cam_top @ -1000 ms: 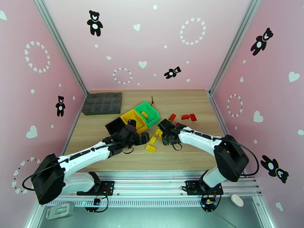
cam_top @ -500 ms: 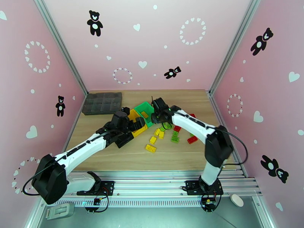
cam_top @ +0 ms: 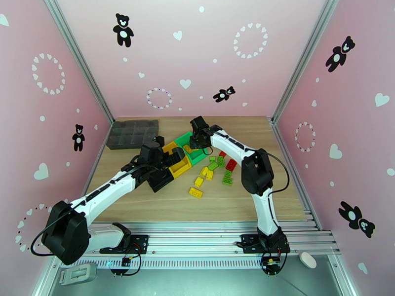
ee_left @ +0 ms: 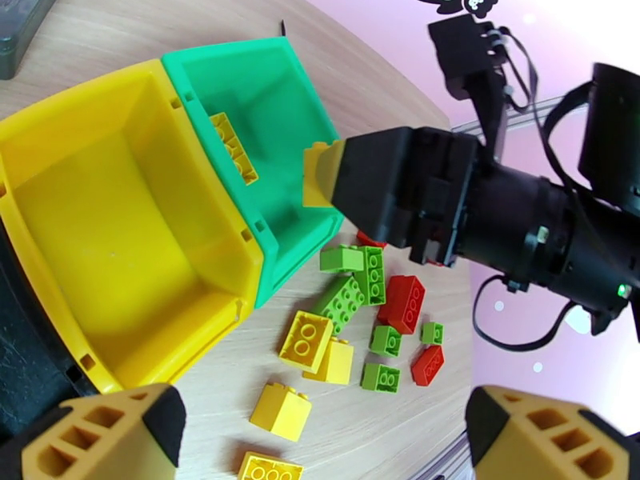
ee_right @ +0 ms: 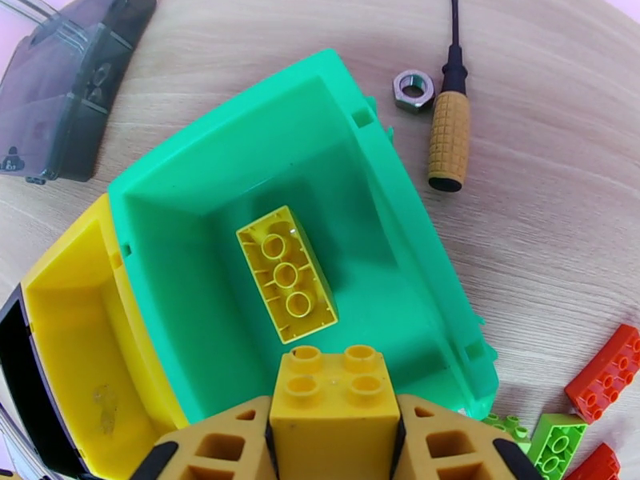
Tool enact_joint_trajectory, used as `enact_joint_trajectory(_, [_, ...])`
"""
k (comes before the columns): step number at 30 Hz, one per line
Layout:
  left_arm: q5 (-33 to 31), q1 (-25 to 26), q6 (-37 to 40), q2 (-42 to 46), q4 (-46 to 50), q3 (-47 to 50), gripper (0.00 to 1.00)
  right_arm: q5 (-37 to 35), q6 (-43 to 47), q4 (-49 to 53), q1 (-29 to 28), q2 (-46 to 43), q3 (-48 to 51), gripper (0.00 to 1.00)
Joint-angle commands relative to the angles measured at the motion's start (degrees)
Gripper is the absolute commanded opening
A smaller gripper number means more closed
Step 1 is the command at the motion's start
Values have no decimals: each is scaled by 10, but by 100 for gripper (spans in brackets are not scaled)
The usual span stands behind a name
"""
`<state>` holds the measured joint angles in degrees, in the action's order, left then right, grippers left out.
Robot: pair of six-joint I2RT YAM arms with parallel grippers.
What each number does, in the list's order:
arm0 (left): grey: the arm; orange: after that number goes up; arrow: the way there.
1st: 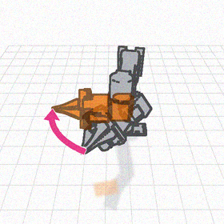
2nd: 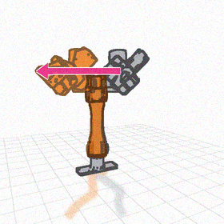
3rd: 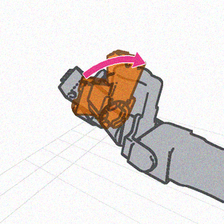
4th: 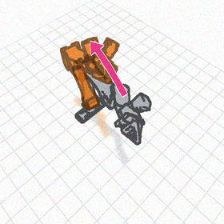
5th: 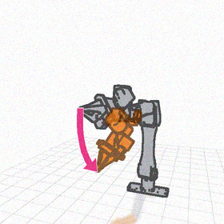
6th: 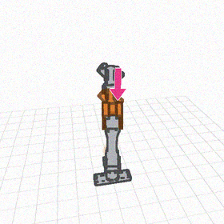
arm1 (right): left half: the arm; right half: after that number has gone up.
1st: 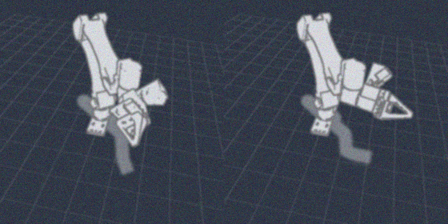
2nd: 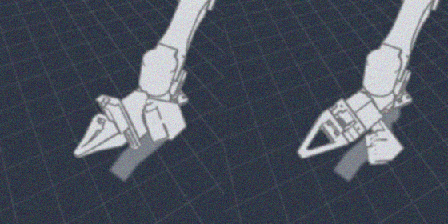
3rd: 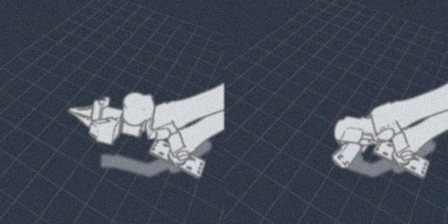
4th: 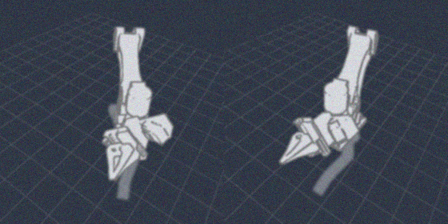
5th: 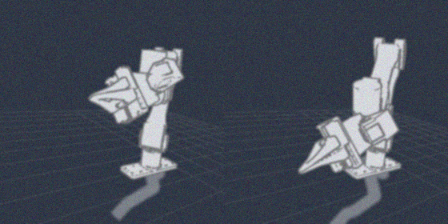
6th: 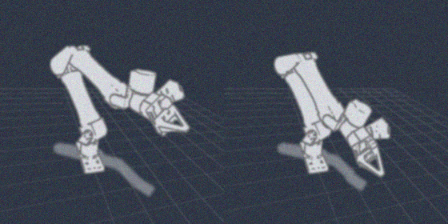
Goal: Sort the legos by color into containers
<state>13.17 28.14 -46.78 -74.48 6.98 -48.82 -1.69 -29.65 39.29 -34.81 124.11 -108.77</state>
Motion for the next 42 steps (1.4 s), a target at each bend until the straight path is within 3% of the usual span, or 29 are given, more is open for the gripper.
enact_joint_trajectory(1, [6,-3,-5,18,-2,12,99,5,5,23,0,1,-24,41])
enact_joint_trajectory(14, [-3,-3,-4,35,6,37,98,1,11,19,0,-64,8,50])
enact_joint_trajectory(27, [-69,60,25,18,47,27,98,-19,21,-21,-1,-220,185,59])
enact_joint_trajectory(42, [-110,133,-6,17,18,71,98,-13,25,-30,-11,-356,387,69])
